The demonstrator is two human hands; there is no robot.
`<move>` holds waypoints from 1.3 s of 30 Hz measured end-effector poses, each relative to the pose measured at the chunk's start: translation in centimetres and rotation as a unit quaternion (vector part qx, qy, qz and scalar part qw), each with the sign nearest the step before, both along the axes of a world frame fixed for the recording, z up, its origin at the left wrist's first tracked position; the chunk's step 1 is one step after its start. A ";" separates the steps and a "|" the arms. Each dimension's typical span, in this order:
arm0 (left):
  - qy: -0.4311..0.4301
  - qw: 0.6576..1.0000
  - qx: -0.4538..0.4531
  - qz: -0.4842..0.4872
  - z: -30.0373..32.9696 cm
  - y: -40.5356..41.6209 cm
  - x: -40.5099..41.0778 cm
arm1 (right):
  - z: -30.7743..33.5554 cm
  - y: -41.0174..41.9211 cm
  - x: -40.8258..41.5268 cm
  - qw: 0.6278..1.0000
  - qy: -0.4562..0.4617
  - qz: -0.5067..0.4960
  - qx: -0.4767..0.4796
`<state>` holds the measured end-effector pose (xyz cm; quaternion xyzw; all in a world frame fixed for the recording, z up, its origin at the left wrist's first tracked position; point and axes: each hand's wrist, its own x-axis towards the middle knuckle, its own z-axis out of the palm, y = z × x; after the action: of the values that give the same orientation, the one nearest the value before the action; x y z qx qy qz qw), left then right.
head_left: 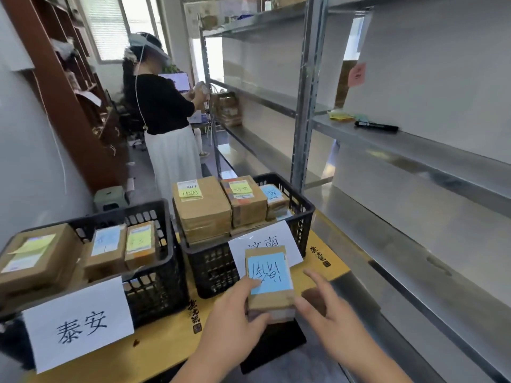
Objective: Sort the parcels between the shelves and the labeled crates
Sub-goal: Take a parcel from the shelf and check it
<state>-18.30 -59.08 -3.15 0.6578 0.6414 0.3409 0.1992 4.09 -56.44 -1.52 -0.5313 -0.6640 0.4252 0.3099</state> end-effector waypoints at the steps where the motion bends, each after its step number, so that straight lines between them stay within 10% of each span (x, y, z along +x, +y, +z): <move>1: -0.002 1.000 -0.001 0.008 0.3 0.9 -0.3 | 0.0 1.1 0.2 1.000 -0.017 0.005 -0.002; 22: 0.022 0.988 0.000 0.151 4.6 30.3 5.7 | -0.8 32.2 4.9 0.943 -0.264 0.182 0.086; 39: 0.099 0.977 -0.077 0.174 0.7 44.3 5.1 | -6.1 39.9 4.6 0.898 -0.362 0.235 0.089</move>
<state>-13.21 -14.73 -2.44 0.5491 0.7869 0.2535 0.1225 8.69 -16.52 -7.58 -0.4474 -0.8708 0.2034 -0.0146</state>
